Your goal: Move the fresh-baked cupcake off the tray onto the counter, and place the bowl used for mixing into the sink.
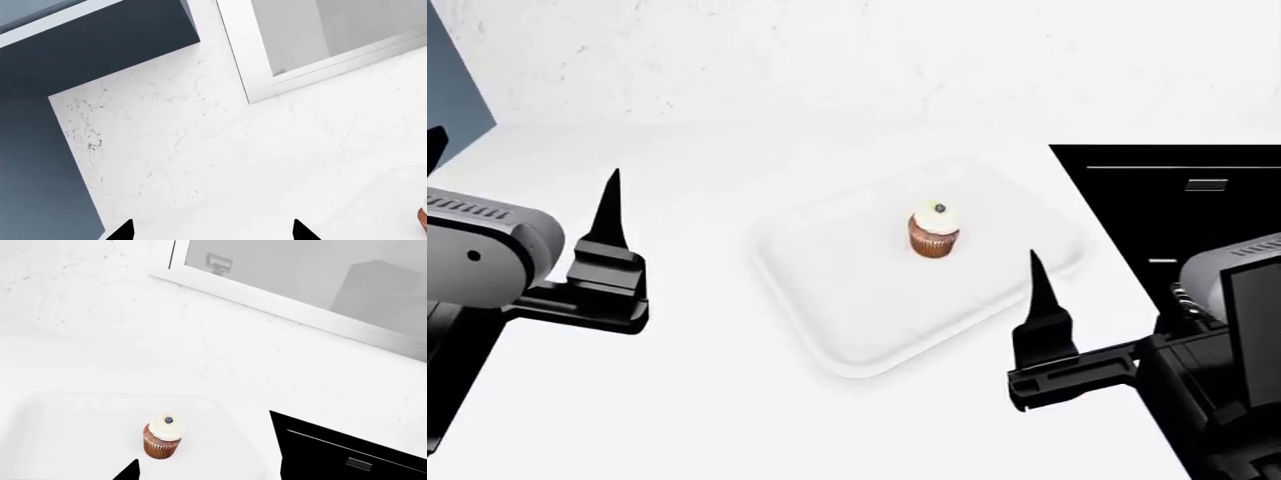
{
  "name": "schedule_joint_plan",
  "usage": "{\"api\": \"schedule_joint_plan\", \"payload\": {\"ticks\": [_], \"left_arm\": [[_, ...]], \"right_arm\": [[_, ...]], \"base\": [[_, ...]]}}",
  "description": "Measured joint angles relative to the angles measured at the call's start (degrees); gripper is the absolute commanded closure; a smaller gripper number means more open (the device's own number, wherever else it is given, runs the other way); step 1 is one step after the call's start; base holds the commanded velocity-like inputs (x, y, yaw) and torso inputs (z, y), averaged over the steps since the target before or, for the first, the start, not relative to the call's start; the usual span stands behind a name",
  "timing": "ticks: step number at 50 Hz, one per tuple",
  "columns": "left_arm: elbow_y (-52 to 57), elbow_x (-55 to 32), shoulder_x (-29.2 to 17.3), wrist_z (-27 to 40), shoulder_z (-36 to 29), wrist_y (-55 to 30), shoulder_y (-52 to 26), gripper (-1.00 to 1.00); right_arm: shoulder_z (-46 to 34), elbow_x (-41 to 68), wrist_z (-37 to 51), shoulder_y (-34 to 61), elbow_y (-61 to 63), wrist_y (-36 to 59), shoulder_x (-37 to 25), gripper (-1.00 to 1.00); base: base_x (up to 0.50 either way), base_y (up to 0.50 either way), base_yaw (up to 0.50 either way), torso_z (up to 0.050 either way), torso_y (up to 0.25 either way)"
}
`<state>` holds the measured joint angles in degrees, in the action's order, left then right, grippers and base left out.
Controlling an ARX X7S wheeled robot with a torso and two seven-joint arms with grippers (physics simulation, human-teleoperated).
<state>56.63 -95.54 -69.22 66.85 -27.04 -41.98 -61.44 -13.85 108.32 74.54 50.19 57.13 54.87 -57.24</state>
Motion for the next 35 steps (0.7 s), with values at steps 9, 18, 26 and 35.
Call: {"api": "schedule_joint_plan", "payload": {"ticks": [9,18,26,35], "left_arm": [[-0.1,0.6,0.1,-0.3,0.0,0.0,0.4,-1.0],[-0.6,1.3,1.0,-0.5,-0.3,-0.4,0.6,-1.0],[-1.1,2.1,1.7,-1.0,-0.4,-0.6,0.7,-1.0],[-1.5,2.2,1.9,-1.1,-0.6,-1.0,0.6,-1.0]], "right_arm": [[-0.6,-0.5,-0.2,0.7,-0.3,0.5,1.2,-1.0],[-3.5,-1.2,-2.1,4.9,-4.8,2.4,5.5,-1.0],[-7.2,-3.9,-9.2,11.7,-13.7,6.0,11.5,-1.0],[-9.9,-8.6,-18.3,16.3,-24.5,8.0,16.9,-1.0]], "base": [[0.0,0.0,0.0,0.0,0.0],[0.0,0.0,0.0,0.0,0.0],[0.0,0.0,0.0,0.0,0.0],[0.0,0.0,0.0,0.0,0.0]]}}
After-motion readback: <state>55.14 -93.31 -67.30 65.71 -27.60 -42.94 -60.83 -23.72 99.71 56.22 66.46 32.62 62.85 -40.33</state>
